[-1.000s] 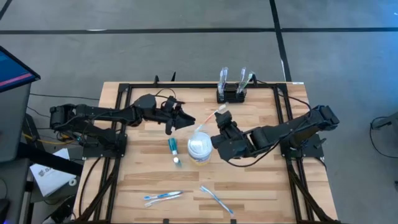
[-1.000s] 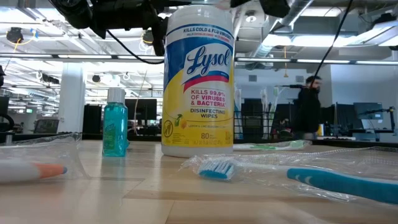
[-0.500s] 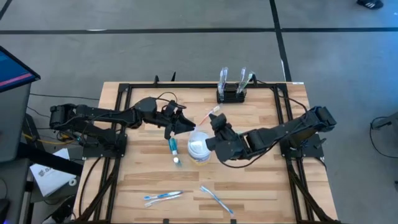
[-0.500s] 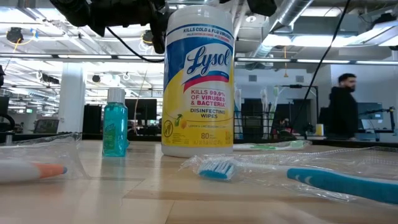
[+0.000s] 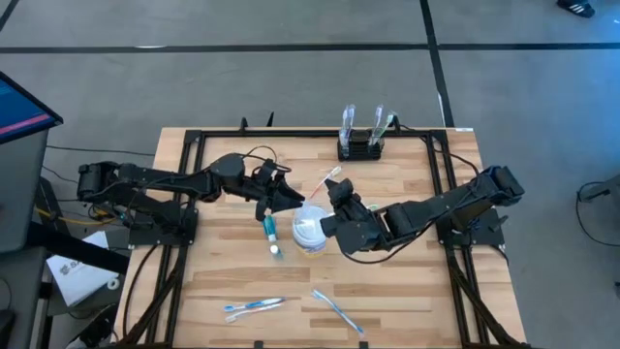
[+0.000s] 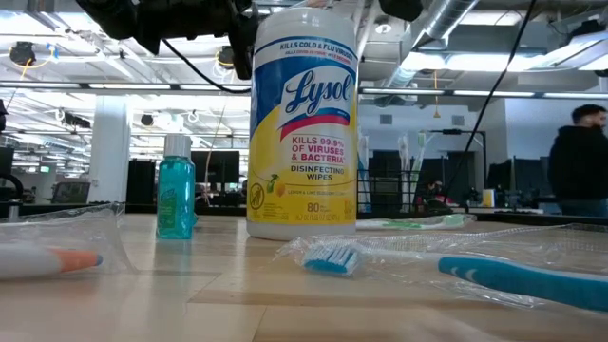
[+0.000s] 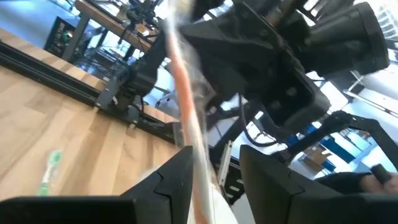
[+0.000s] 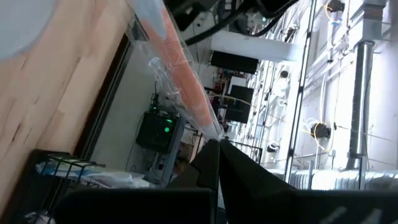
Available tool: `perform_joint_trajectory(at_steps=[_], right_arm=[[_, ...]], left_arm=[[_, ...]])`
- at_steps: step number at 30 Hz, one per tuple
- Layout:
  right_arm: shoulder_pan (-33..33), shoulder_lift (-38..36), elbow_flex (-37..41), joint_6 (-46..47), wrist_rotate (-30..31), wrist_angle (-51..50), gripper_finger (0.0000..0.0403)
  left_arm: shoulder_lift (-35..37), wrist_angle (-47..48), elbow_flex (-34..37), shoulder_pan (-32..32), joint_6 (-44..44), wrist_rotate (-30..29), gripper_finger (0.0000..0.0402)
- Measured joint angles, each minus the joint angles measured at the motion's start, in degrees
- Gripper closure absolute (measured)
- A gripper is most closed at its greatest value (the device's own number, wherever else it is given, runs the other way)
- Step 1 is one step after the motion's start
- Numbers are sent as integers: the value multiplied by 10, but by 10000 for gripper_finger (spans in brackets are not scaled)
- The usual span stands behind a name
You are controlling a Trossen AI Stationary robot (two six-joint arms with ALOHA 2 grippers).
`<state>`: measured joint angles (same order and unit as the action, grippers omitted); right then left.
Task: Pick & Place toothbrushing station
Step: Put the top orange toothbrush into the black mesh organizer
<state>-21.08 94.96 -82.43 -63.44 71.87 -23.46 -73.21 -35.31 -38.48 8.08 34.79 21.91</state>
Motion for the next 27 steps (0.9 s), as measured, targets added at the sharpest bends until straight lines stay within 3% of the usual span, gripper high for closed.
perform_joint_trajectory(at_steps=[23,27], right_arm=[[2,0,0,-21,-1,62,403],[2,0,0,-21,-1,62,403]], left_arm=[[0,36,0,-34,-46,-47,276],[0,40,0,-40,-46,-48,302]])
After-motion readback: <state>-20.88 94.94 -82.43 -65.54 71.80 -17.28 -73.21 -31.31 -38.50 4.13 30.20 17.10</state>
